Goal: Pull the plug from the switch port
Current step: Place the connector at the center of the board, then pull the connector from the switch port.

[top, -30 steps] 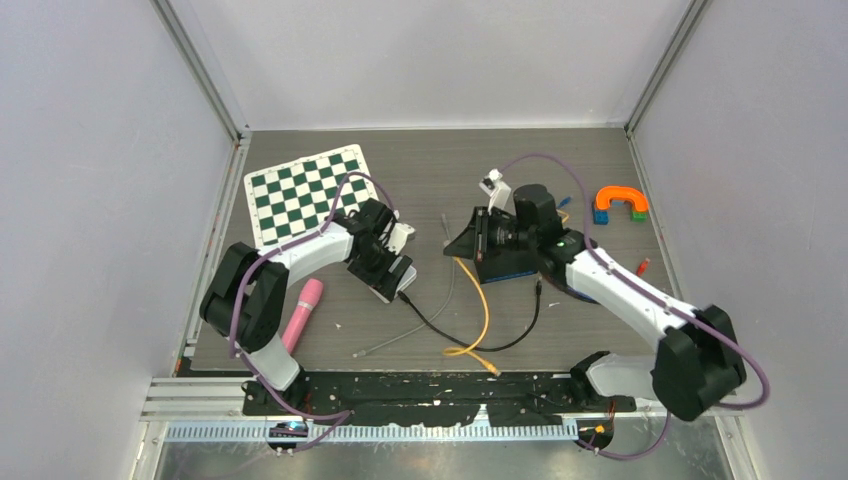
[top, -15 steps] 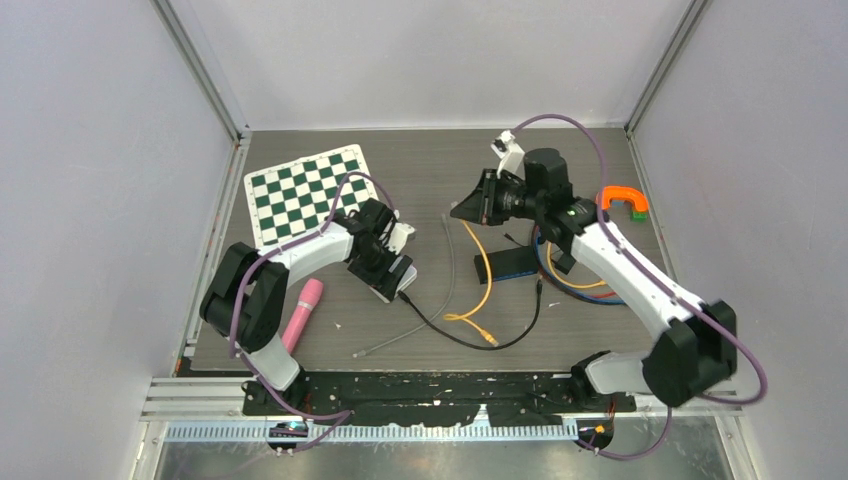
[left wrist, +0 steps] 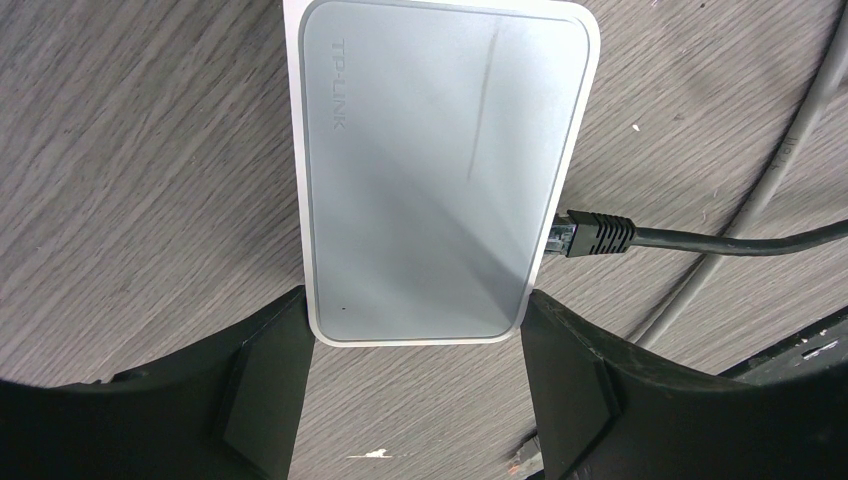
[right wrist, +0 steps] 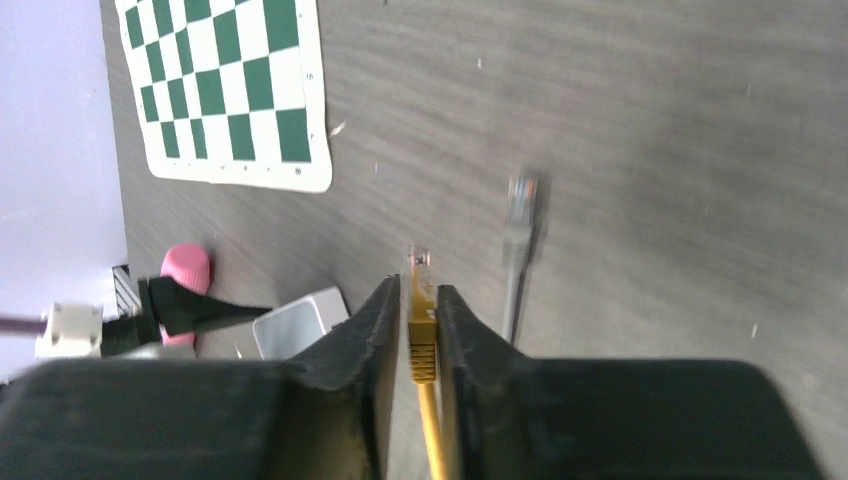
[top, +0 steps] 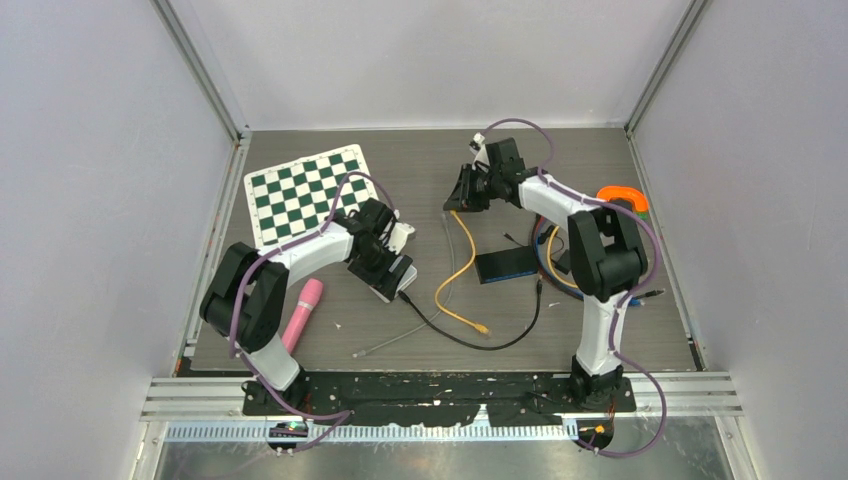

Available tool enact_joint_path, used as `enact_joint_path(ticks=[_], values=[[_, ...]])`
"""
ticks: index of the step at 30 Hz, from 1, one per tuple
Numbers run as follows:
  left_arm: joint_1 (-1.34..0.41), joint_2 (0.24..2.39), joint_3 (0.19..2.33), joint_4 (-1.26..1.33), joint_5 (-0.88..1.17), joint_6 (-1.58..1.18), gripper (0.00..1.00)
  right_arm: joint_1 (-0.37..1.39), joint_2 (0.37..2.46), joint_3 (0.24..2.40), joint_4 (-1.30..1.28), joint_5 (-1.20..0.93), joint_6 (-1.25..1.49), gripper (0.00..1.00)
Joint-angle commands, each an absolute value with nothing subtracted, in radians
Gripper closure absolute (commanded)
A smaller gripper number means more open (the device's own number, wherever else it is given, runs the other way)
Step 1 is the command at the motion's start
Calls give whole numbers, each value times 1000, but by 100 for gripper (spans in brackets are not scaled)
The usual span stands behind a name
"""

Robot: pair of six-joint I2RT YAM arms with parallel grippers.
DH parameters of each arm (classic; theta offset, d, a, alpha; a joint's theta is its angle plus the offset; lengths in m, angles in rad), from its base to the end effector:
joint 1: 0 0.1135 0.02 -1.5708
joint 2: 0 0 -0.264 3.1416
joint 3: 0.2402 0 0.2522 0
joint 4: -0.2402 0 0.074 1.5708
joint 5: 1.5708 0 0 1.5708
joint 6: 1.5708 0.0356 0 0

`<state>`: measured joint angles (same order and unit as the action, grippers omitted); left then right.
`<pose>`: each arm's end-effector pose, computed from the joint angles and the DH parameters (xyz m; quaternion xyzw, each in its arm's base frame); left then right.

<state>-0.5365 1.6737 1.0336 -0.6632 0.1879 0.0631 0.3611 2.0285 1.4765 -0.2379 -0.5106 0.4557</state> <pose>0.2615 -0.1633 0.1728 0.3034 0.9390 -0.1215 0.1073 0.4154 0.1755 0.1983 -0.0537 0.8983 0.3606 0.2452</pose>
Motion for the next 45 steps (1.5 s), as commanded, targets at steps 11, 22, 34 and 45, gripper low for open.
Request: enact_joint_path(ticks=[11,22,34,45], values=[[-540,1636,1052,-637,208,71,68,333,1771,1408,-299,-527,364,50],[-540,1652,1065,-644,207,64,43,486,1519,902,37,-713,603,60],[-540,1661,1080,-680,192,45,17,665,1612,870,101,-683,619,60],[-540,1699,1093,-716,167,56,24,688,1754,942,88,-679,608,60]])
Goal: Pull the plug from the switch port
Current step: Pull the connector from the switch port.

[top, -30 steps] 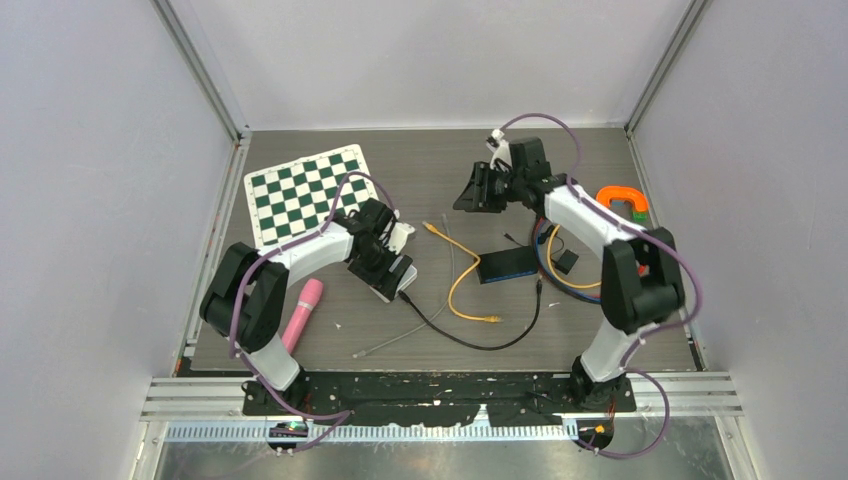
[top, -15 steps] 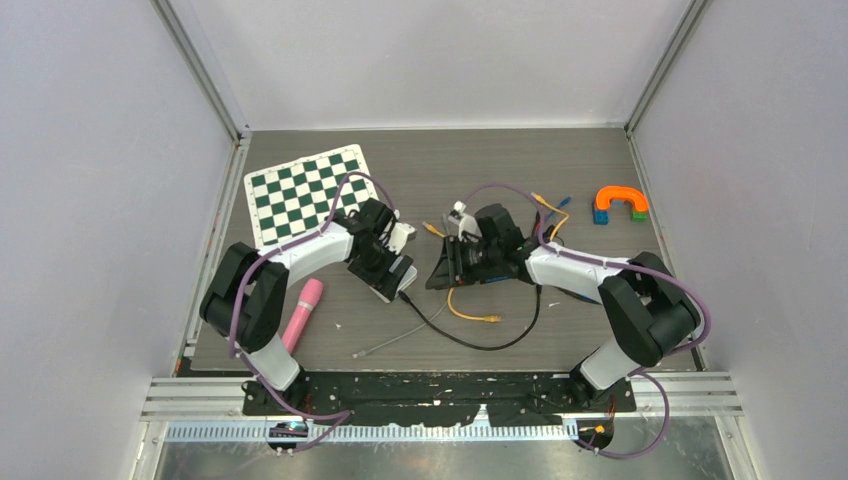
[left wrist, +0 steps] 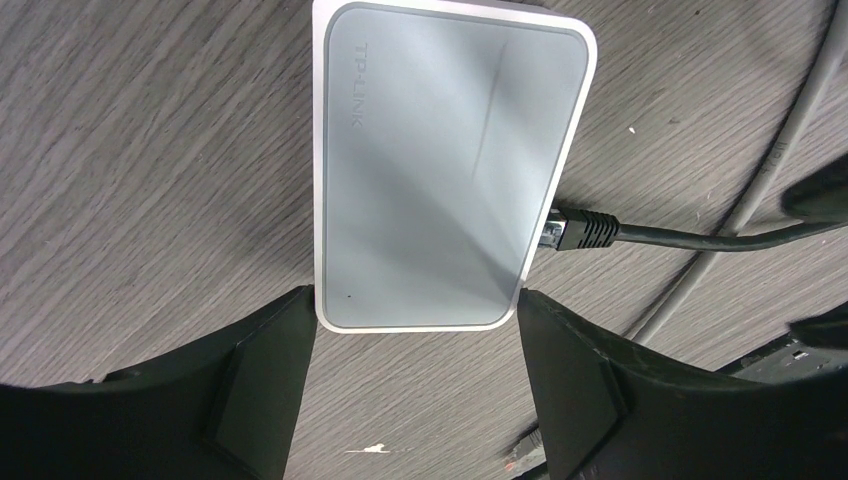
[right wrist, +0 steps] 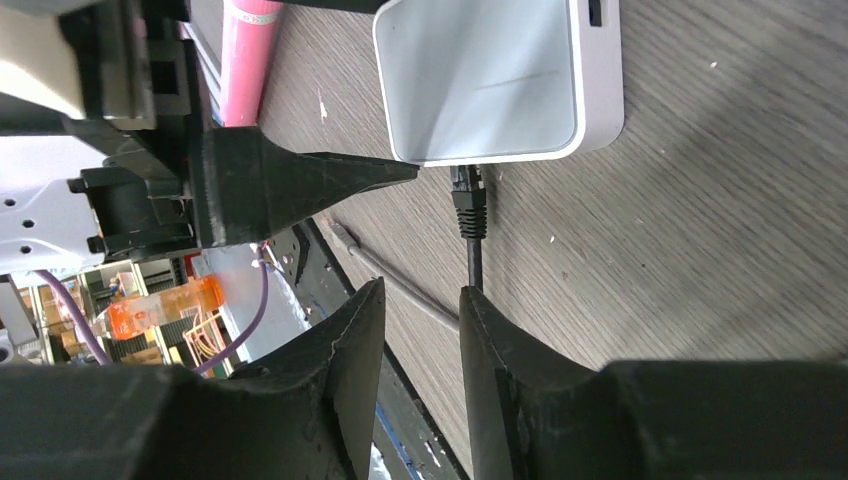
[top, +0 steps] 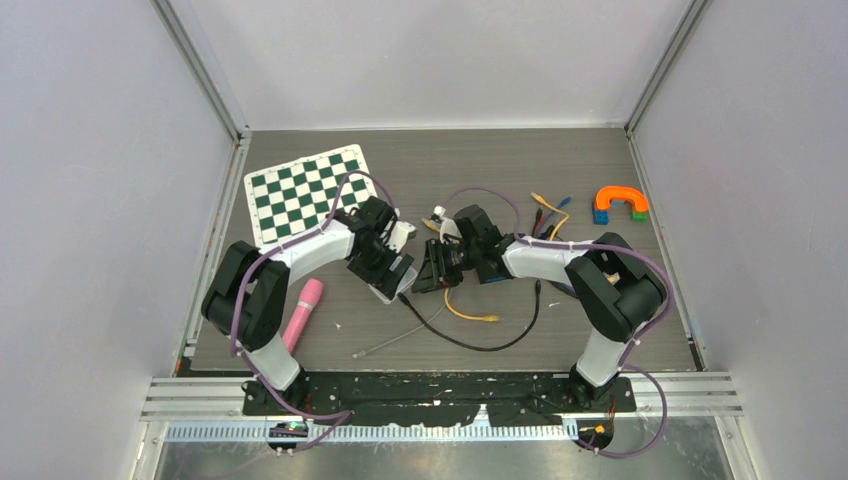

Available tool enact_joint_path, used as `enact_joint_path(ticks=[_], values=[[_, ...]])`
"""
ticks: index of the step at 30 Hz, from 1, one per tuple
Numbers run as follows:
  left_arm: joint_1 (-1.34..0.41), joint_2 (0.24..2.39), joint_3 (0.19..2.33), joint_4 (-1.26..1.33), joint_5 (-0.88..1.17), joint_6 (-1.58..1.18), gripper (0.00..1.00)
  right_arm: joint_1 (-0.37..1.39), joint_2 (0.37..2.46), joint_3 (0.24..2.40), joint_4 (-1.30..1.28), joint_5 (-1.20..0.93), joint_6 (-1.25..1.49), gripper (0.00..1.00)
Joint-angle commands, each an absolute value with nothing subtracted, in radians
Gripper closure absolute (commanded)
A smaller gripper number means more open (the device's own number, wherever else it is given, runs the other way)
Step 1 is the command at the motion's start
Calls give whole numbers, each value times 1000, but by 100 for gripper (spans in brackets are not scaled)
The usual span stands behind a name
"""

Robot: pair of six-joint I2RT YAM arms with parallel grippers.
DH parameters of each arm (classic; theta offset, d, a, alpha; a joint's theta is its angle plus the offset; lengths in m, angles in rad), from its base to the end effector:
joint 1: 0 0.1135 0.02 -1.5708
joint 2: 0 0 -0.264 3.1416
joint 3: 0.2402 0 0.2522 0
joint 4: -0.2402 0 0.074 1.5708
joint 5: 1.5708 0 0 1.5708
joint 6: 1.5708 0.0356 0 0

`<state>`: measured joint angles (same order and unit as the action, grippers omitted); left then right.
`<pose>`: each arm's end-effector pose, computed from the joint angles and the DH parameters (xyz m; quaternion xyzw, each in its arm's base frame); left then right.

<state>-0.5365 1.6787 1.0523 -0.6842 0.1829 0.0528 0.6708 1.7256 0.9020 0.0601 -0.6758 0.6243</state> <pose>0.2632 -0.1641 0.1756 0.2981 0.9414 -0.1189 0.1037 0.2562 0.2317 0.1650 -0.1503 0.8644 0.4667 0.1116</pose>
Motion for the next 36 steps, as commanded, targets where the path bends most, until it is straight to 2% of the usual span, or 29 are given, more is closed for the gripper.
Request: enact_joint_path(ticks=[1,9,17,23,28,36], values=[[-540,1704,1094,-718,168,56,24,694,1761,945,89,-679,610,60],[-540,1725,1107,-728,171,59,22,706,1853,976,88,-640,618,60],[-541,1758,1121,-748,173,67,35,705,1904,939,217,-642,697,60],[-541,1764,1117,-753,175,69,36,707,1949,949,262,-645,736,60],[-541,1744,1106,-745,179,68,21,711,1968,948,262,-635,736,60],[-552,1720,1097,-741,175,61,17,711,1973,930,287,-635,748,59]])
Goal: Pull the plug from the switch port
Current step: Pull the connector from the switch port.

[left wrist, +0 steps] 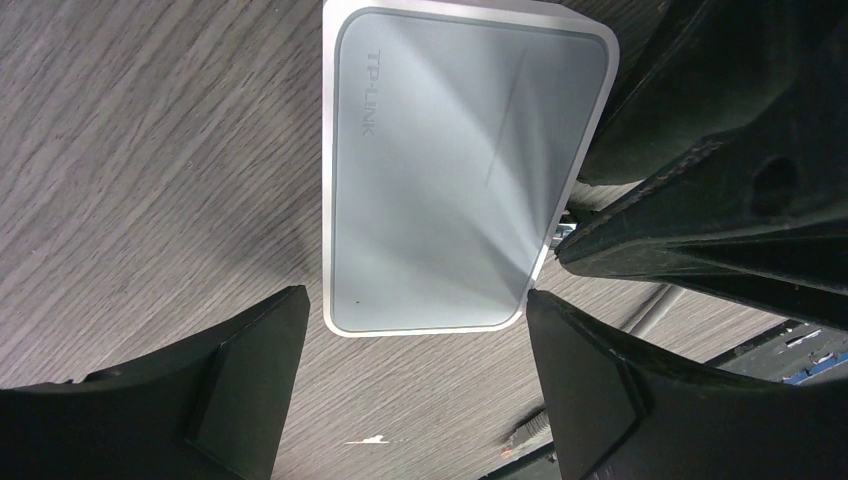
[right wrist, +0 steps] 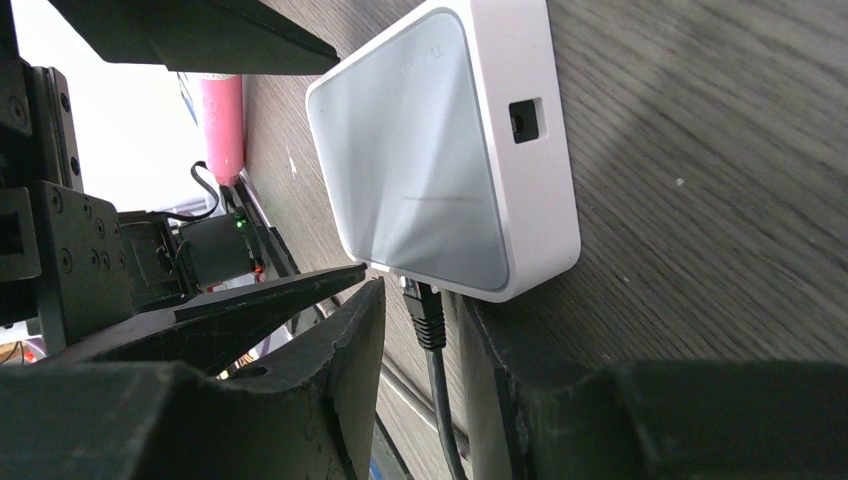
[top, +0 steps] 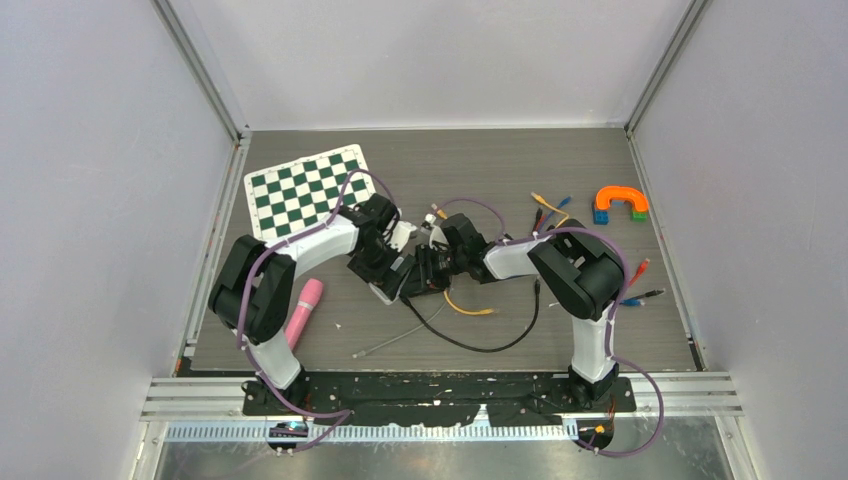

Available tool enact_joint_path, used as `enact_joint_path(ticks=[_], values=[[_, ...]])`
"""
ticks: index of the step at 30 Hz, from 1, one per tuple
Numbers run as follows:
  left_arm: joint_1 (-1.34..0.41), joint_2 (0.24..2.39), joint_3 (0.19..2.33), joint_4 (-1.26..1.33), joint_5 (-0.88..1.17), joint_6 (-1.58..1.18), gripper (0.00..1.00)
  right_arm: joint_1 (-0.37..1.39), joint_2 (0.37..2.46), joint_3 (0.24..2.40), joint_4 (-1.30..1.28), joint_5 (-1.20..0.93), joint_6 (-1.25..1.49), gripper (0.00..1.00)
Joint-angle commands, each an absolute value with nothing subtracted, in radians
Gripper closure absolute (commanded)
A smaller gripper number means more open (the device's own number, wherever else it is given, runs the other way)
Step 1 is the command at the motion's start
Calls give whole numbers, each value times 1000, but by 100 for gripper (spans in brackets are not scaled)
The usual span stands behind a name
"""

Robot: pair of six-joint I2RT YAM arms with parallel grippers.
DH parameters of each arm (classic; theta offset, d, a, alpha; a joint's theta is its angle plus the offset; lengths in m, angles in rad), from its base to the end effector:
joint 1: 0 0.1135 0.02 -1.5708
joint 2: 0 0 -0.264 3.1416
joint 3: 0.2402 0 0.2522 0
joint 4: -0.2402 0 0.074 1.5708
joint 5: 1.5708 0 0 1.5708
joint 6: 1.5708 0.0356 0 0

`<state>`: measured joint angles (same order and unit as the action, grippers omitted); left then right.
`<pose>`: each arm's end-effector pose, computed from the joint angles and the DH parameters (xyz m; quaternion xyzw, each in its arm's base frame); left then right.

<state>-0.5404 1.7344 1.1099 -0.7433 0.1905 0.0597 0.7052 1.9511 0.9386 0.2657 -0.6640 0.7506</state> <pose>0.2699 -0.1698 0.1727 0.3019 0.9432 -0.1159 0.0754 0.2702 0.2588 0.1133 -0.1108 0.8690 0.4748 0.0839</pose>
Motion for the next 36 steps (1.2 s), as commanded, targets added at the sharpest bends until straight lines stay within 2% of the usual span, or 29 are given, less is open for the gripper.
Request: enact_joint_path(ticks=[1,10,14,25,36], values=[[-554,1724,1099,-746,165,60,17,712,1974,931,289,-636,749,59],[-581,1688,1093,-731,123,54,13,712,1974,924,305,-645,757,59],[-583,1723,1114,-751,102,66,15,712,1978,921,318,-653,768,59],[-586,1740,1114,-735,125,75,37,711,1983,907,327,-671,778,60],[-586,1706,1111,-708,191,80,49,719,2016,848,532,-683,944,61]])
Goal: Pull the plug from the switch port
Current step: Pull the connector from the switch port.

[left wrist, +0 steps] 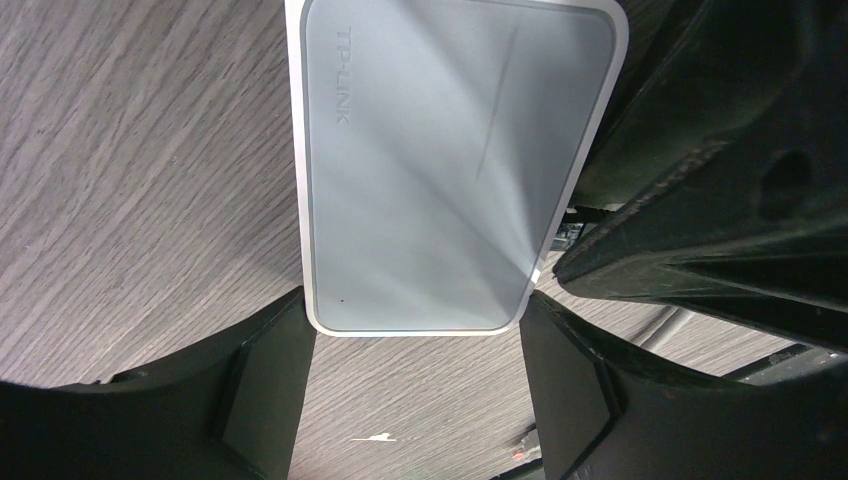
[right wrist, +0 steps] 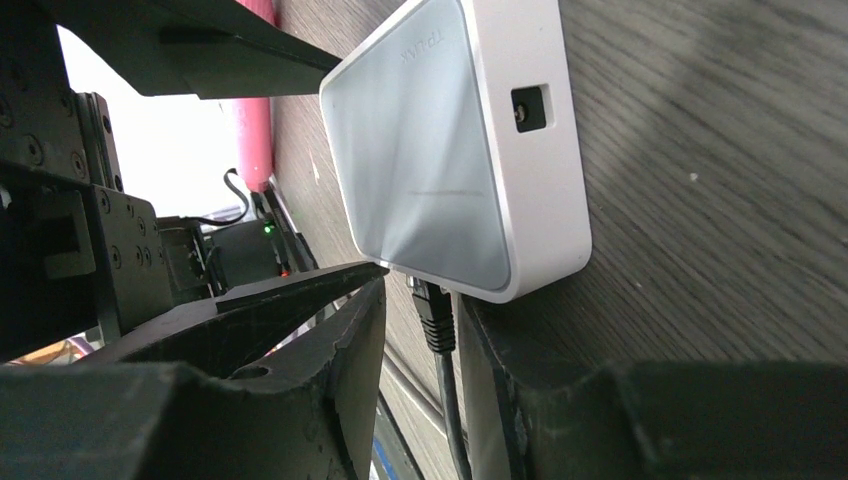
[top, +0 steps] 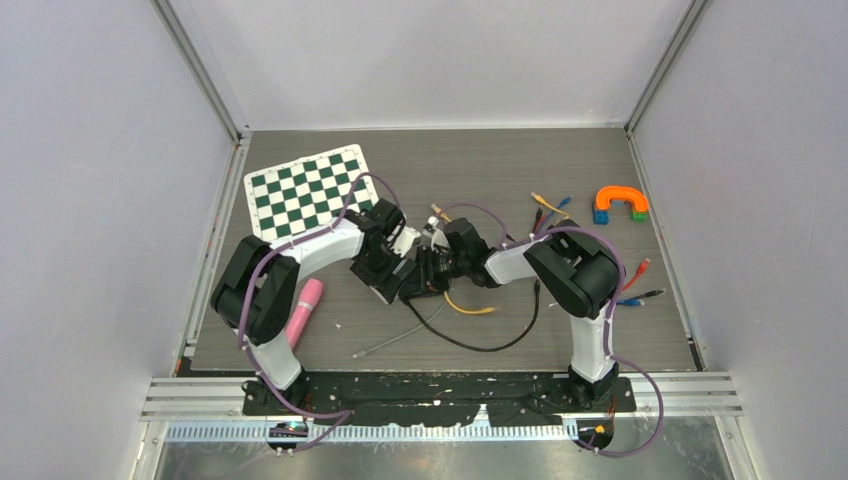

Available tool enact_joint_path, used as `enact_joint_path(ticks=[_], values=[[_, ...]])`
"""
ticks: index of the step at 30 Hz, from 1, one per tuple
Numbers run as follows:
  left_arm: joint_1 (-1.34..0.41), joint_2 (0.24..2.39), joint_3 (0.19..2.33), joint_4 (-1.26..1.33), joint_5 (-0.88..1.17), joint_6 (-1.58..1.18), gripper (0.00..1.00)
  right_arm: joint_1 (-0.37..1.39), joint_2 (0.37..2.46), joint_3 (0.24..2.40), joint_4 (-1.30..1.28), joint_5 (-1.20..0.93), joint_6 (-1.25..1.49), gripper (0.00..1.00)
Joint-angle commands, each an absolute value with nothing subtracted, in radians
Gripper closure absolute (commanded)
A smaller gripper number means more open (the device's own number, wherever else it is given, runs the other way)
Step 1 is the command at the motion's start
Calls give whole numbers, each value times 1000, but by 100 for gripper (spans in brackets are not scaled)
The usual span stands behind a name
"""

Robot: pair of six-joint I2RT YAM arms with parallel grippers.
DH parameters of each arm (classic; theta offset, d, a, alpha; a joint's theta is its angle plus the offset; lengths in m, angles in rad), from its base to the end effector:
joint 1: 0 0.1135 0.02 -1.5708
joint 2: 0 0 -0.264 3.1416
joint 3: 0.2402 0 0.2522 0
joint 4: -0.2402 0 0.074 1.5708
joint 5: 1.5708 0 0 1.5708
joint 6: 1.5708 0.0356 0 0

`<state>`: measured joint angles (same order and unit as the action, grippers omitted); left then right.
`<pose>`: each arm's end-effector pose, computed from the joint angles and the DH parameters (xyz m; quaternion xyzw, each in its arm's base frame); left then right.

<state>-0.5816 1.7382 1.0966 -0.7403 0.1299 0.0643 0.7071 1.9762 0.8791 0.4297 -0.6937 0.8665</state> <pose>0.2621 -0.1778 0.1679 0.3211 0.9401 -0.0865 0.0745 0.2657 0.2569 0.1027 -0.0805 0.8553 0.5066 0.0733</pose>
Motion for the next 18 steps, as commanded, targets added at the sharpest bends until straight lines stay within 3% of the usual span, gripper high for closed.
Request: enact_joint_path(ticks=[1,10,15,18], values=[[-585,1705,1112,-709,195,80,50,720,2019,846,539,-682,959,62],[-584,1698,1109,-705,209,76,53,720,2025,841,555,-668,976,74],[-582,1693,1109,-699,202,64,54,721,2019,834,569,-673,978,76],[-579,1692,1108,-697,212,61,54,722,2013,829,568,-675,967,69]])
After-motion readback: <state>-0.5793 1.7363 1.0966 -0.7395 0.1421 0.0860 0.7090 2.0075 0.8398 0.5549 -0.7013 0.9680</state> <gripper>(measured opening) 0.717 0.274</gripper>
